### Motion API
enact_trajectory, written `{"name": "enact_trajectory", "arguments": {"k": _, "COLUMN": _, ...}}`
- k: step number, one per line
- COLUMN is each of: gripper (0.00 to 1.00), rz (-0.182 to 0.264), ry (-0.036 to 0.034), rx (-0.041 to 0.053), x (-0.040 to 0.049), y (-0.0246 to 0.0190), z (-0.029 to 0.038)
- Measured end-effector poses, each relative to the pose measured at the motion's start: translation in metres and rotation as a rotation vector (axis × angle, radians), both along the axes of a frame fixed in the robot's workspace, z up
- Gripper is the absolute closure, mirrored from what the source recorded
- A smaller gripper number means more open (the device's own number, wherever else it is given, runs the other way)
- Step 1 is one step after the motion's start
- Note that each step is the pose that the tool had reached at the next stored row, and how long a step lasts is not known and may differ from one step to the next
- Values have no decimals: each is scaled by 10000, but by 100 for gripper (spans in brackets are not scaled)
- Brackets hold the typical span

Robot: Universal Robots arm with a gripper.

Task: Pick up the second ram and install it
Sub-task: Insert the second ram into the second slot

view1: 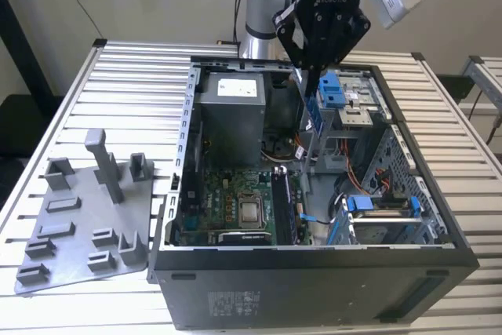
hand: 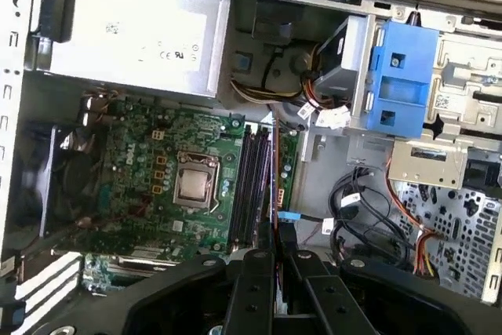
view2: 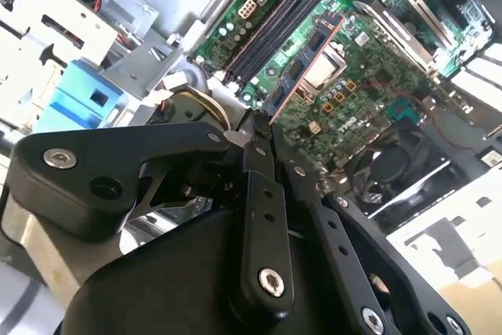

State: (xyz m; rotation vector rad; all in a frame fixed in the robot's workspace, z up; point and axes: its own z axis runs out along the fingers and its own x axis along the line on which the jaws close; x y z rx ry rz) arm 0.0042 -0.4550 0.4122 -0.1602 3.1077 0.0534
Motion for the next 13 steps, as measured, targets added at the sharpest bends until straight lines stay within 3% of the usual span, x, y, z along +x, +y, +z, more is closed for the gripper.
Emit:
{"name": "enact_trajectory", "arguments": {"k": 5, "gripper": 86, "rz": -672, "ry": 10, "rx": -1, "x": 1, "y": 0, "z": -20}}
{"name": "enact_trajectory", "arguments": {"k": 10, "gripper": 86, "rz": -840, "ry": 119, "rx": -23, "x": 35, "y": 2, "z": -42}}
{"name": "enact_trajectory", "arguments": {"k": 13, "gripper": 86, "rz": -1271, "ry": 127, "rx": -20, "x": 35, "y": 1, "z": -73}}
